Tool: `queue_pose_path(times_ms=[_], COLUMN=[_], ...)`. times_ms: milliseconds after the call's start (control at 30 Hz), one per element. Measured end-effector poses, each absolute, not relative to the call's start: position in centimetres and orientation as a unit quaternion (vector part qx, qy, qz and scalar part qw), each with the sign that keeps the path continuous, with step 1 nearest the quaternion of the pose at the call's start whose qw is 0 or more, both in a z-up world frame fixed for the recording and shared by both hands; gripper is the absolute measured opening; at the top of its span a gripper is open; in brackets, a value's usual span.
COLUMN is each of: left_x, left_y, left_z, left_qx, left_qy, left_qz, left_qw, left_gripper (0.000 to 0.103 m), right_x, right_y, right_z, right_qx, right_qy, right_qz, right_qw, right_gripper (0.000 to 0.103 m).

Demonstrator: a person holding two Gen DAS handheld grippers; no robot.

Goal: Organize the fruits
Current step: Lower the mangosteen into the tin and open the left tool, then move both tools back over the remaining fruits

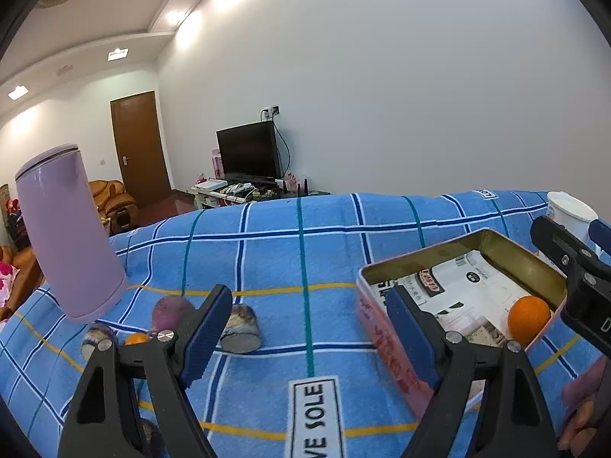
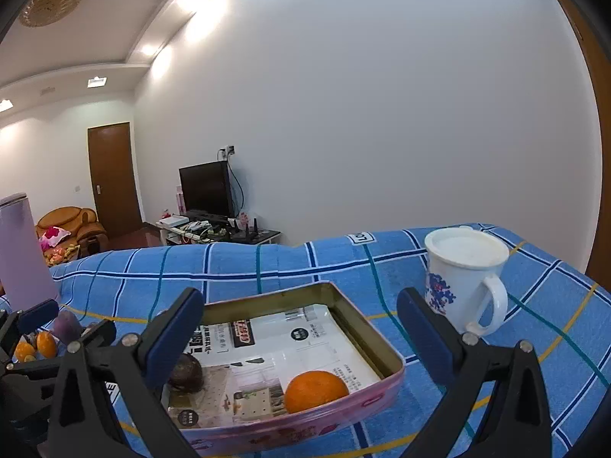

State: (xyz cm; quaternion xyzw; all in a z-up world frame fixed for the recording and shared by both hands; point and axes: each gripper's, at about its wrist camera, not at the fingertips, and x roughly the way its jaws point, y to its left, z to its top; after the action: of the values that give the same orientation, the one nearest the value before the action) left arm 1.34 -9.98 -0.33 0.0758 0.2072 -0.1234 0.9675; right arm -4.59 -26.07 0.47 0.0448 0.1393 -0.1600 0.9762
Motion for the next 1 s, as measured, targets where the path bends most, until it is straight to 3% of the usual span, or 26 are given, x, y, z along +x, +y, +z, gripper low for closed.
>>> queue_pose_path(times_ms=[1000], left_x=[1.0], left_y=[-1.8], left_z=[-0.7], left_qx=[0.068], left_qy=[0.234], left_qz=[-0.084], left_qw=[0.966], left_gripper=[0.084], right_x=[-3.6], right_y=[-18.5], right_z=[-0.7], right_qx=[0.040], right_qy=[0.195], right_qz=[-0.110], right_qw=[0.974], right_gripper=[0.103])
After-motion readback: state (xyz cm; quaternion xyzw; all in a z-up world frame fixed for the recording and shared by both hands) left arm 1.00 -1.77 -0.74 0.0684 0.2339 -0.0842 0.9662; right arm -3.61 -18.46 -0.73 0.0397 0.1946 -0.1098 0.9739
